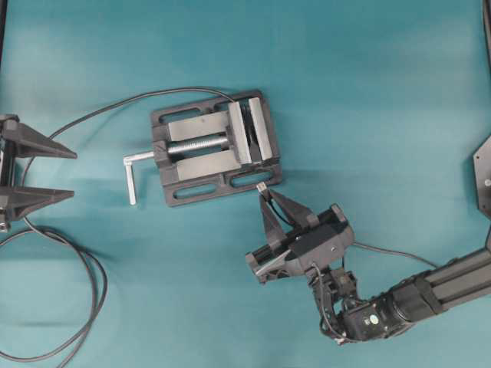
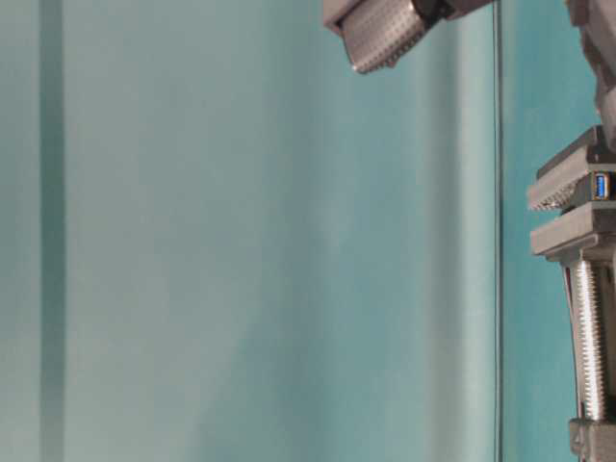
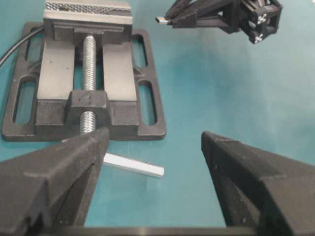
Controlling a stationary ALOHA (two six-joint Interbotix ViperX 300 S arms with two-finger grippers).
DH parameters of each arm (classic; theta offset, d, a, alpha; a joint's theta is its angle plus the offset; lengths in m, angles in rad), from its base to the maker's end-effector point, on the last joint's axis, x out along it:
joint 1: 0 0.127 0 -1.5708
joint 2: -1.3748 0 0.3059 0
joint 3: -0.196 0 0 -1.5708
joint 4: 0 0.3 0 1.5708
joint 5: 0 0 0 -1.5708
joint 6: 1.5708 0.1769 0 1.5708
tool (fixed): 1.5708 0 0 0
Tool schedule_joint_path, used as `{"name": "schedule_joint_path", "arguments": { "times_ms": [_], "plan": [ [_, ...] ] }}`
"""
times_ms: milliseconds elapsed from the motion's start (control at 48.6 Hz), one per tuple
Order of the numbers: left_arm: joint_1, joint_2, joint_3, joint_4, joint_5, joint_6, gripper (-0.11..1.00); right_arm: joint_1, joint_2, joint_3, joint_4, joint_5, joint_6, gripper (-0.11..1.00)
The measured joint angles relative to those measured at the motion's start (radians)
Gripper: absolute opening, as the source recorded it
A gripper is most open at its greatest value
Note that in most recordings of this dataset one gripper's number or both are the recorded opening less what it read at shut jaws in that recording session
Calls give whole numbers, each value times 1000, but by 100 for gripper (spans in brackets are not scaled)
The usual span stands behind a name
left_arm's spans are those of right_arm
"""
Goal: Insert the USB cable into the fixed female connector.
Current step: 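Swing the right gripper with the USB plug toward the vise jaws, then align the USB plug with the port between the vise jaws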
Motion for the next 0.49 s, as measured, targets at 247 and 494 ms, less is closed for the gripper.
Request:
{"name": "schedule_joint_path", "arguments": {
  "times_ms": [247, 494],
  "plan": [
    [0, 0, 2, 0, 0, 0, 93, -5, 25, -43, 28, -31, 0, 22],
    [0, 0, 0, 0, 0, -2, 93, -26, 32, -66, 29, -51, 0, 22]
  ]
}}
